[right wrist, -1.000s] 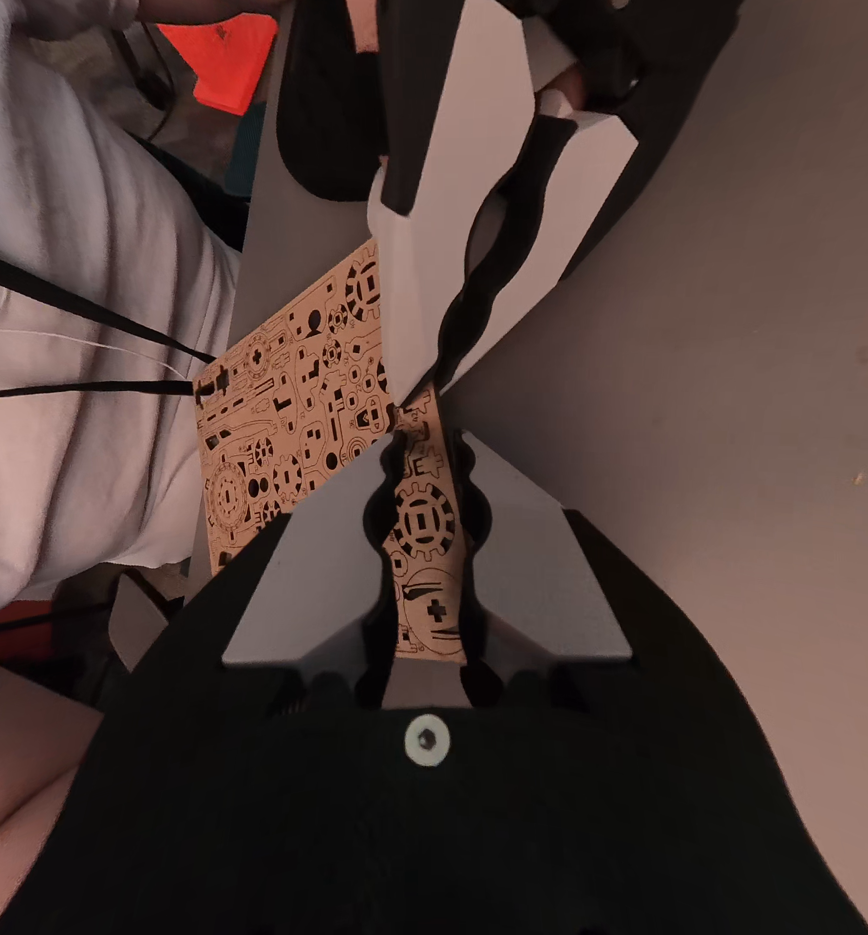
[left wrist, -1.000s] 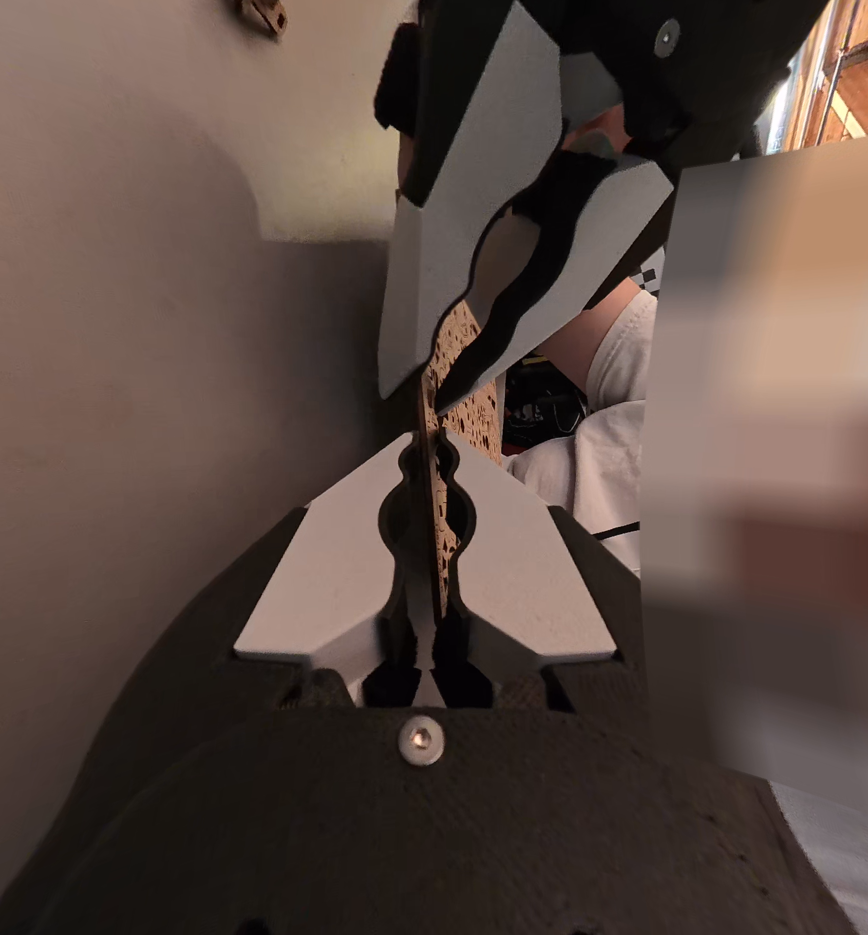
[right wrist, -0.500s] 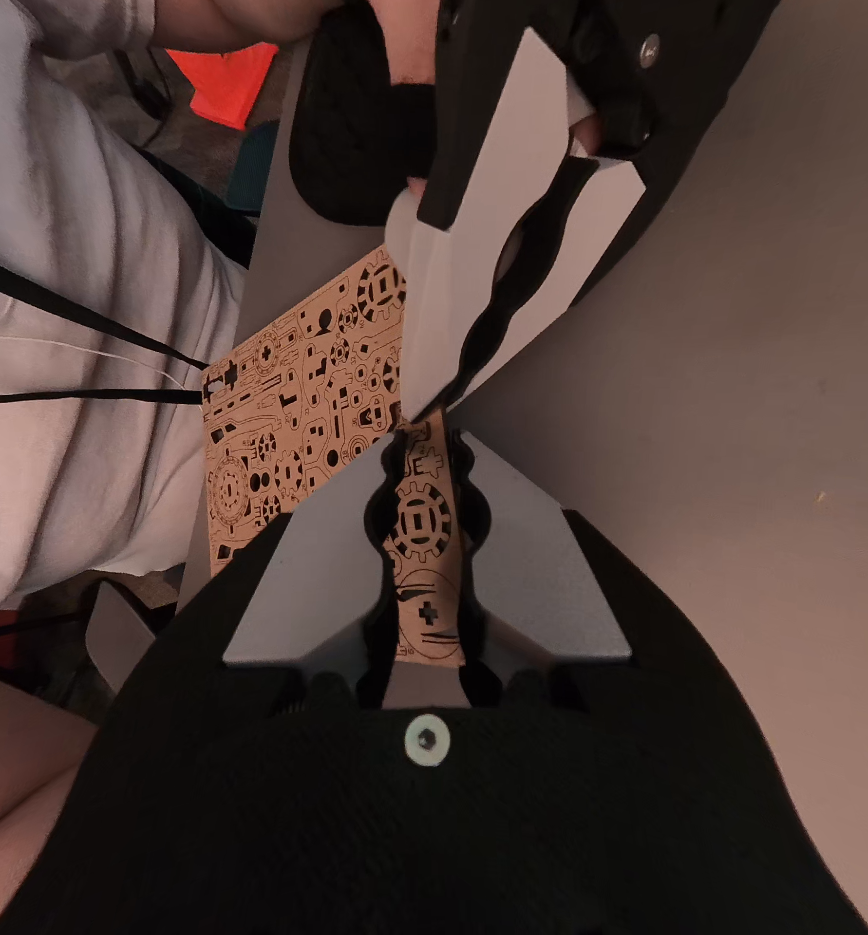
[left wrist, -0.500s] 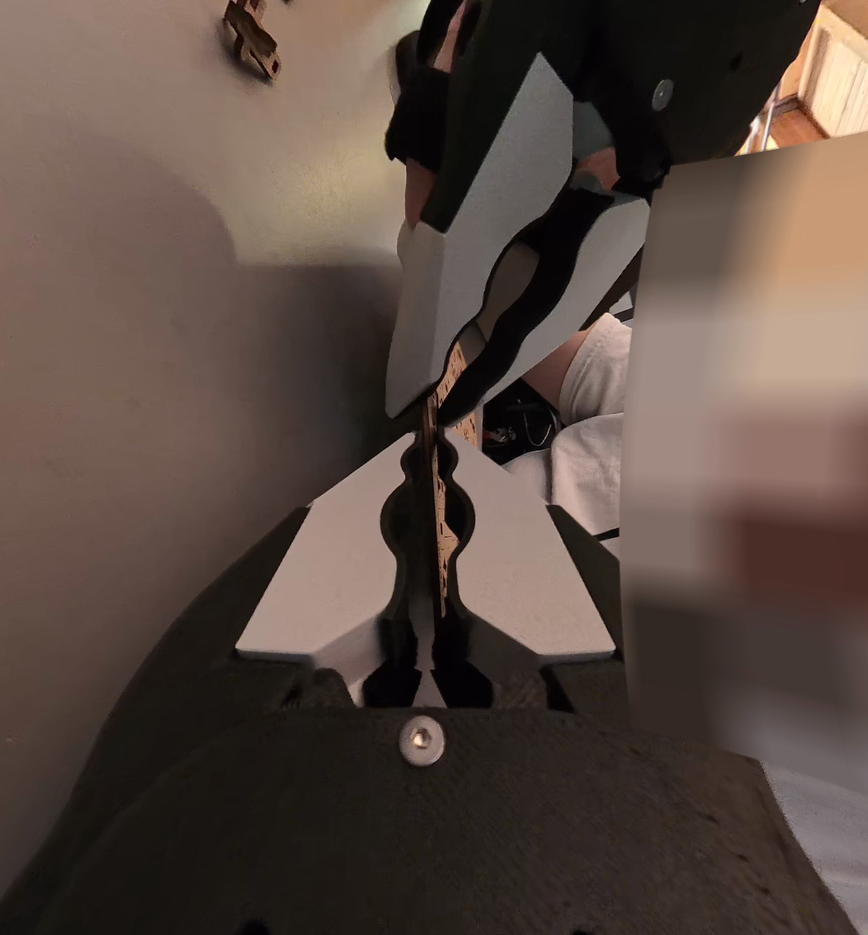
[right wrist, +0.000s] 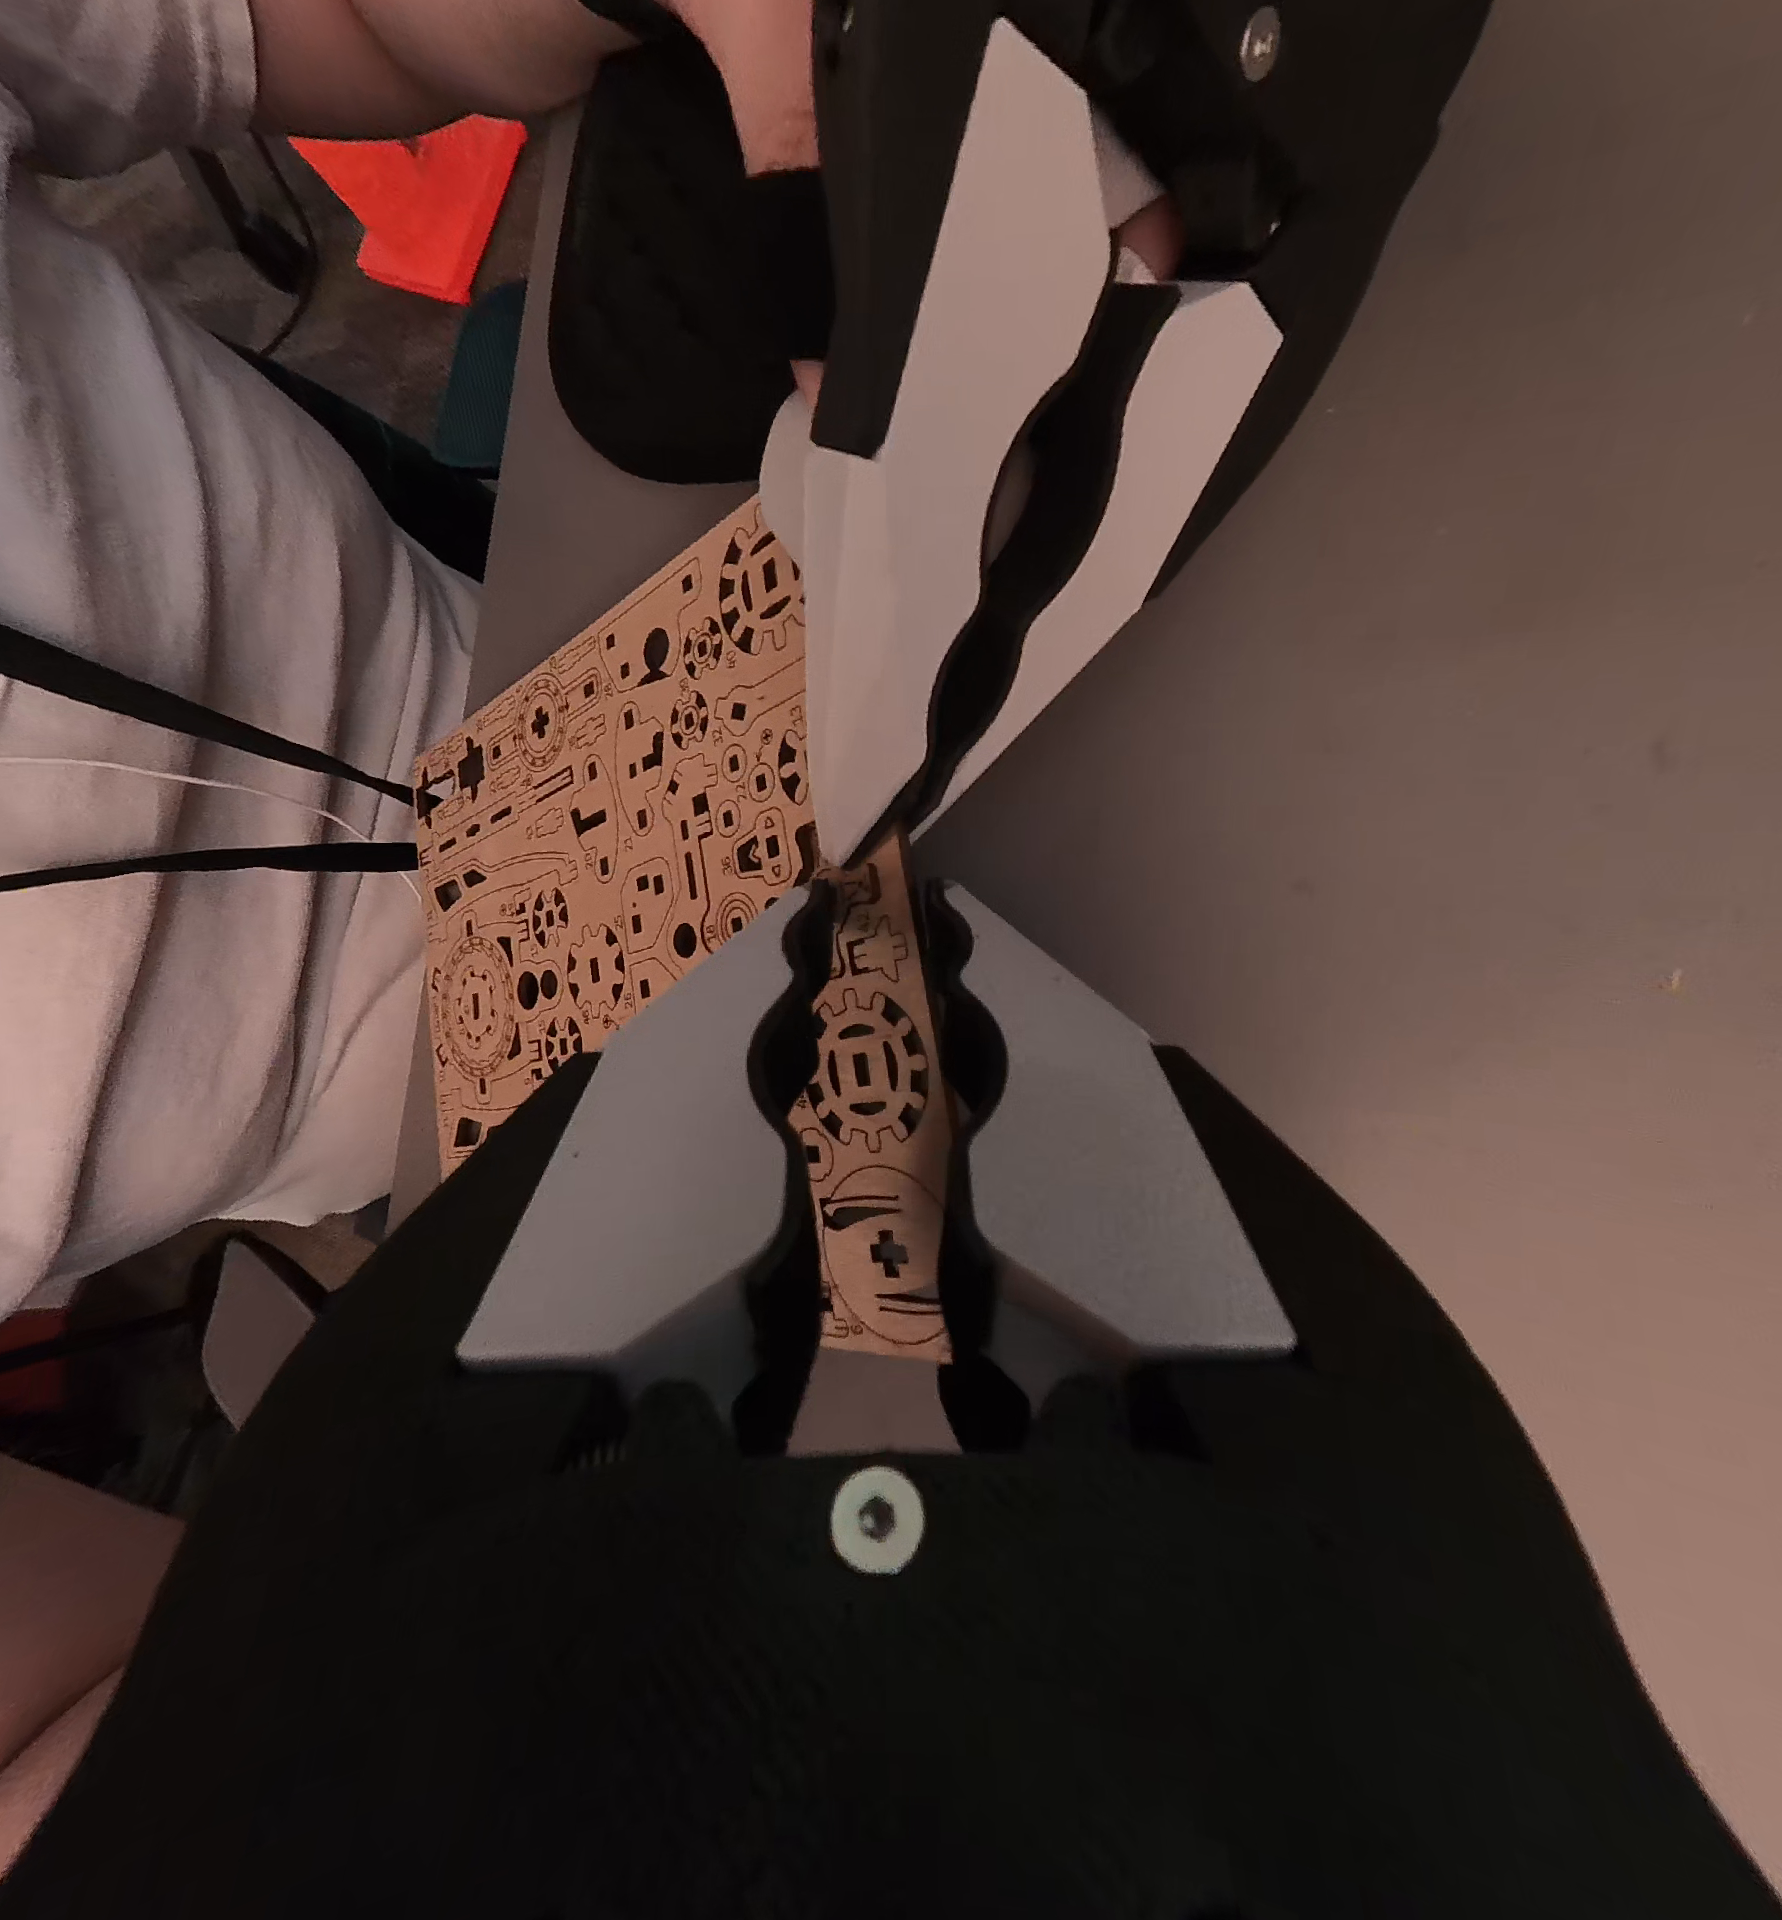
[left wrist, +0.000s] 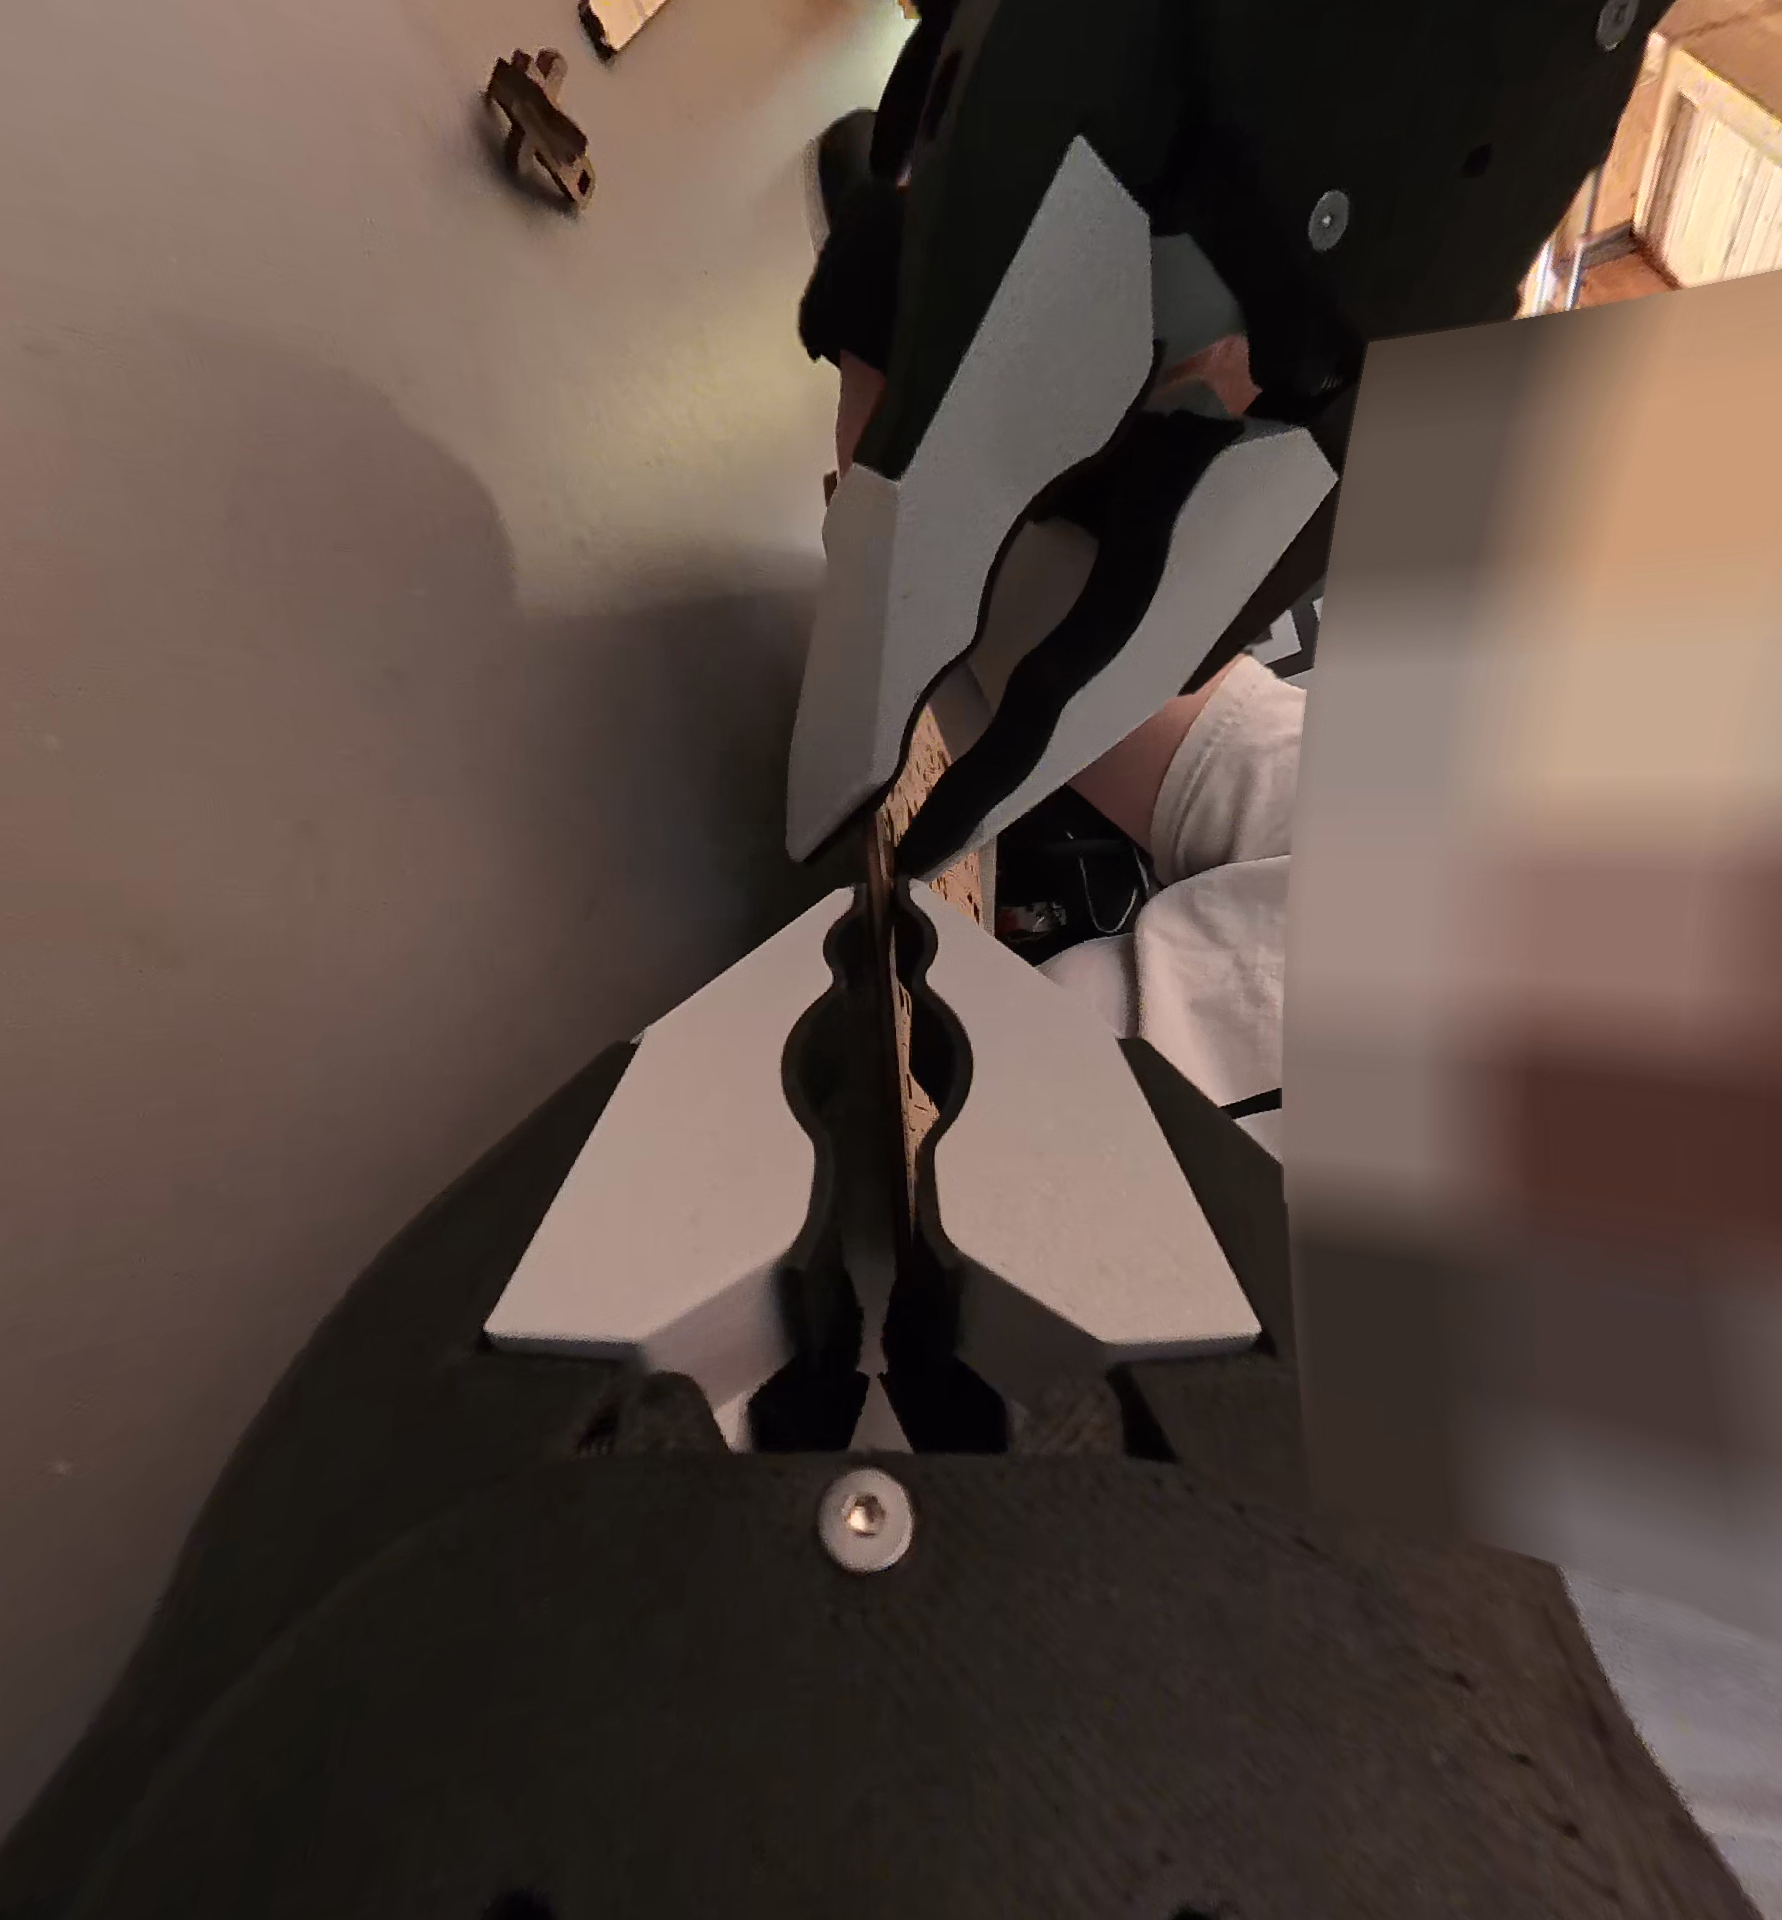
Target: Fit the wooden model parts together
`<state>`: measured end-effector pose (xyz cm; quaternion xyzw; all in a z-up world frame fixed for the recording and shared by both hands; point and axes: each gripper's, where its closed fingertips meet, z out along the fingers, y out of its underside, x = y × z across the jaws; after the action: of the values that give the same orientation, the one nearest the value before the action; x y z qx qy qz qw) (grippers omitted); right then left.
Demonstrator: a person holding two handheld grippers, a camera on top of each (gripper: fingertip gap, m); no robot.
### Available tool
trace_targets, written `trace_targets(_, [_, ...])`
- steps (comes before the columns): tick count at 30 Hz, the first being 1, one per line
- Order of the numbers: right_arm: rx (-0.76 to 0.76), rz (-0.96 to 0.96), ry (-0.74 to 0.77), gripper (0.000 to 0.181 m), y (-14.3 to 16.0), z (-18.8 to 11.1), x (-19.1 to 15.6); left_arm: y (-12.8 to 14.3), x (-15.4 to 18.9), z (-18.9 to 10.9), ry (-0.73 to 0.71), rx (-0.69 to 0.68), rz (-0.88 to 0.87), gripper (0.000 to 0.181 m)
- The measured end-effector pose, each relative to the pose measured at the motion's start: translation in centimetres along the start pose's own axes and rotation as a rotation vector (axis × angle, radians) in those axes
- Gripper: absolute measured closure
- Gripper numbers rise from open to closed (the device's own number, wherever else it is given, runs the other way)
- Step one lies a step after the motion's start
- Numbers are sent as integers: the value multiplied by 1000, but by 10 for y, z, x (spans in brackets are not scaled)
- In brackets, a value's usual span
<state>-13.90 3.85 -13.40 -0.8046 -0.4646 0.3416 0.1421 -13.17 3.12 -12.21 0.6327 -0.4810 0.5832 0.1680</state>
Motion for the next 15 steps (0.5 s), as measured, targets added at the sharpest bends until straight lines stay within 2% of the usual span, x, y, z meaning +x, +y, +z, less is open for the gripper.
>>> trace_targets(15, [-33,-90,98,164,-1,-1,2,-1,1,-1,5,12,10,181])
